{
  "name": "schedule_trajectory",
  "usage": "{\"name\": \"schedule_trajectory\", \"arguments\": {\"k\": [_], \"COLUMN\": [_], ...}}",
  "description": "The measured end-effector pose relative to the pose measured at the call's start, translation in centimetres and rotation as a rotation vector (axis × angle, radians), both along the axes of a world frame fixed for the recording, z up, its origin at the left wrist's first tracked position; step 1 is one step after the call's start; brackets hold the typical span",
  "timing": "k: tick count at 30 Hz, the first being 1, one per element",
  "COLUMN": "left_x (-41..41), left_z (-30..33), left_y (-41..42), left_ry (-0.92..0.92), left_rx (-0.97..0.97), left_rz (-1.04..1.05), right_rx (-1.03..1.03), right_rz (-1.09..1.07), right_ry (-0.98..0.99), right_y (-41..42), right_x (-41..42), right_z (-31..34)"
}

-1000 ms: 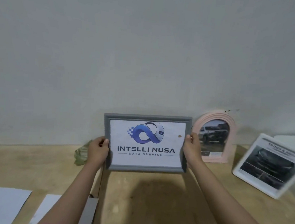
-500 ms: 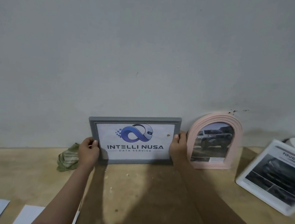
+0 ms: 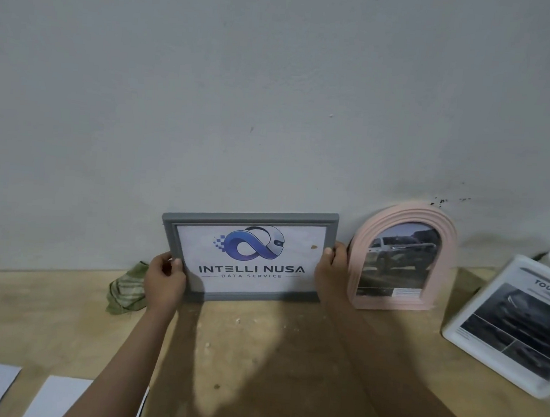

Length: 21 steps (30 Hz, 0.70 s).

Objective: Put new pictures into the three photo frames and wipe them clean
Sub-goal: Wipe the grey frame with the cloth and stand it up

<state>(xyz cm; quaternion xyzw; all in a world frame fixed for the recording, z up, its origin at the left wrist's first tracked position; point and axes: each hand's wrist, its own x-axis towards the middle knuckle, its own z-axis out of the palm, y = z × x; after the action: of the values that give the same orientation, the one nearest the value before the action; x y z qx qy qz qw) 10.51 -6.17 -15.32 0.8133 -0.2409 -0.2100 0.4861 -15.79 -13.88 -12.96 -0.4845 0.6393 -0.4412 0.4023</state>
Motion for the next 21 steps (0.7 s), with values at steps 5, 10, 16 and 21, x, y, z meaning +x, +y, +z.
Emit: {"name": "schedule_trajectory", "arguments": {"k": [5,10,16,21], "left_x": [-2.0,-5.3,-10.5,-15.9], "left_z": [0.1,1.2,3.2,4.8], "left_y": [1.2,3.1,3.5,2.0], "left_ry": [0.056,0.060,0.153,0.202], "left_rx": [0.013,-0.016,-0.080,-0.102], "left_rz": [0.106,0.145,-0.084,-0.292], "right_rx": [0.049,0.131,0.083,0.040], "right_rz": [-0.014,0.030,-0.125,-0.223], "right_ry": [-0.056,-0.032,-0.029,0.066], "right_y": [1.3,4.3,7.6,8.4], "right_x": [0.1,-1.1,-4.0,-8.4], "right_z": [0.4,2.3,4.2,5.3]}}
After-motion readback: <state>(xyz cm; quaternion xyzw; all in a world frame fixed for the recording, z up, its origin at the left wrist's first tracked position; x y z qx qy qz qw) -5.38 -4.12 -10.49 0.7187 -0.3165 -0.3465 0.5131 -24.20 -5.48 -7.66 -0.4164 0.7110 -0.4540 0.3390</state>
